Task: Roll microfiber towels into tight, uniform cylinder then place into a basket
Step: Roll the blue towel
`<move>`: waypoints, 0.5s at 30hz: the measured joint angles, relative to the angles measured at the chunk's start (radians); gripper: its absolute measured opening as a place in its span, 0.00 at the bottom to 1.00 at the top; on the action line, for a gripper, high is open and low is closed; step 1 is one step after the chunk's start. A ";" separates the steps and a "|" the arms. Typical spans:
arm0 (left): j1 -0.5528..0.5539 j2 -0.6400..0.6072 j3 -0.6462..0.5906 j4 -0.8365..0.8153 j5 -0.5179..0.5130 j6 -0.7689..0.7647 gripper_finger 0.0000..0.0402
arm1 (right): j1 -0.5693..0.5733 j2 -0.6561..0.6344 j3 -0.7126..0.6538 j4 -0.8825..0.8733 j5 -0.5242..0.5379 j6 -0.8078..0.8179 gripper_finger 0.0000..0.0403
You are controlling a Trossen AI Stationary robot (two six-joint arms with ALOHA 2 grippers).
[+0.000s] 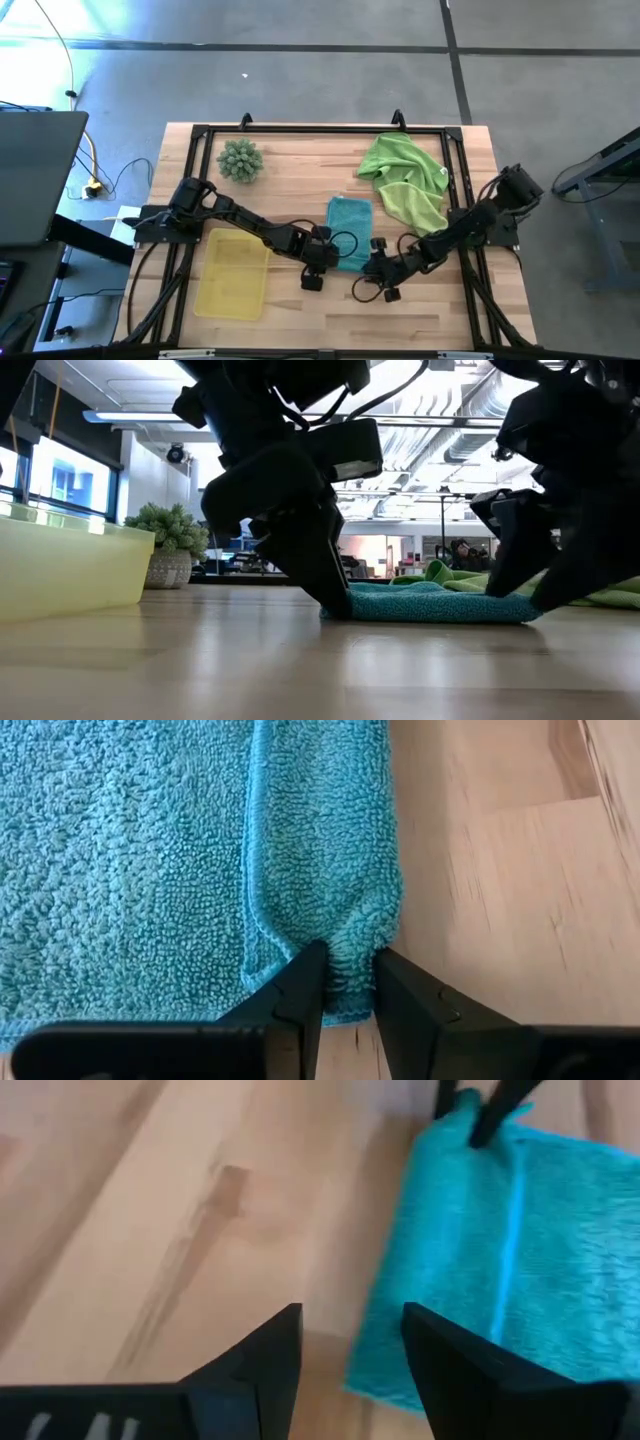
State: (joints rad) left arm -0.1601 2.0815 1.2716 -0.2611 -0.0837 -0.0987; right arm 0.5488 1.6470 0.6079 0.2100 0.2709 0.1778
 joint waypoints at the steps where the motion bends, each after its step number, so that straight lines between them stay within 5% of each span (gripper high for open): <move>1: -0.003 0.000 0.000 0.000 0.000 -0.005 0.19 | 0.003 0.000 0.000 0.000 0.029 -0.001 0.42; 5: -0.017 0.000 0.000 0.001 -0.008 -0.022 0.19 | 0.025 0.000 0.000 -0.005 0.136 -0.040 0.42; 15: -0.031 0.000 0.000 0.000 -0.023 -0.074 0.19 | 0.081 0.012 0.000 -0.018 0.181 0.023 0.42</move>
State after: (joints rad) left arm -0.1909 2.0819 1.2716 -0.2610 -0.1062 -0.1724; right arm 0.6302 1.6595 0.6083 0.1925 0.4516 0.2012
